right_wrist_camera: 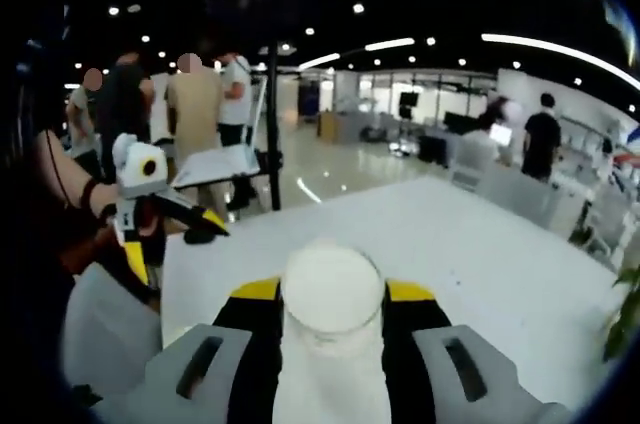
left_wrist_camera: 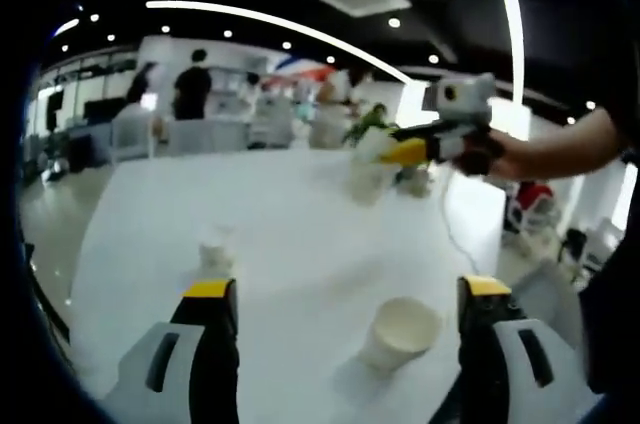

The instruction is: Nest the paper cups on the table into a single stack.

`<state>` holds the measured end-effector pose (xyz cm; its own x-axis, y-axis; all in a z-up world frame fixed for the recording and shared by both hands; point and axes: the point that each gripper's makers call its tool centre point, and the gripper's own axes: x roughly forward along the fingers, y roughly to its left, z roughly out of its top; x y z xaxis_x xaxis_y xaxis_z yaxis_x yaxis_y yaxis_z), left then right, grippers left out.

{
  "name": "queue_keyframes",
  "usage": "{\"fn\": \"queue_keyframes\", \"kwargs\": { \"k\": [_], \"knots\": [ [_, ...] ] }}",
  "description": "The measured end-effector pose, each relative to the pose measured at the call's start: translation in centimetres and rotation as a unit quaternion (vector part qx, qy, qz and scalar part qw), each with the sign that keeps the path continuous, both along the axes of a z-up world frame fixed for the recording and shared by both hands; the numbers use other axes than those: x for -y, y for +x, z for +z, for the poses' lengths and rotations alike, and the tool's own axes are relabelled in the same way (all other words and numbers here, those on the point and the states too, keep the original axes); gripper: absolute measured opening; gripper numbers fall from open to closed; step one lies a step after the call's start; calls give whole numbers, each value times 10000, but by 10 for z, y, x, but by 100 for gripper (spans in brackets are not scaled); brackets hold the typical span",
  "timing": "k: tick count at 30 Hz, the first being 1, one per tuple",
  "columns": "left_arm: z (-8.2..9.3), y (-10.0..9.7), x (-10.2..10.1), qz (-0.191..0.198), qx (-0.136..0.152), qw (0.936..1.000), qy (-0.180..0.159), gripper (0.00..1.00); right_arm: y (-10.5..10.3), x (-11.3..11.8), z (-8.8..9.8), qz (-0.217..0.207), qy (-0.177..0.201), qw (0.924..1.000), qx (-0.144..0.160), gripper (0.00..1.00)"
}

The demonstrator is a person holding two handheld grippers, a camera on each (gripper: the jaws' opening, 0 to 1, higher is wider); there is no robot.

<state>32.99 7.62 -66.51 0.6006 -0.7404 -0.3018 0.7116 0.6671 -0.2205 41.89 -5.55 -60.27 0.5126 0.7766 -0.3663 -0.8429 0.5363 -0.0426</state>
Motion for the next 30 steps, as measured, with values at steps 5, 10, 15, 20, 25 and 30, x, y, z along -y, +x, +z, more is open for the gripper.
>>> {"fn": "queue_keyframes", "kwargs": {
  "k": [5, 10, 15, 20, 25, 30],
  "knots": [
    [-1, 0, -1, -44, 10, 10000, 10, 89, -3, 1, 15, -104, 186, 9997, 146, 35],
    [1, 1, -5, -14, 16, 10000, -19, 89, -7, -2, 15, -184, 350, 9992, 106, 35],
    [1, 2, -10, 21, -13, 10000, -33, 89, -15, -8, 15, -236, 621, 9978, 0, 35],
    [2, 2, -14, 81, 12, 10000, -53, 88, -25, -18, 14, -301, 954, 9948, -195, 35],
    [3, 1, -17, 115, -16, 9999, -104, 87, -35, -29, 13, -245, 1113, 9931, -265, 34],
    [9, 2, -15, 114, 6, 9997, -215, 86, -42, -30, 21, -272, 1405, 9891, -332, 34]
  ]
}}
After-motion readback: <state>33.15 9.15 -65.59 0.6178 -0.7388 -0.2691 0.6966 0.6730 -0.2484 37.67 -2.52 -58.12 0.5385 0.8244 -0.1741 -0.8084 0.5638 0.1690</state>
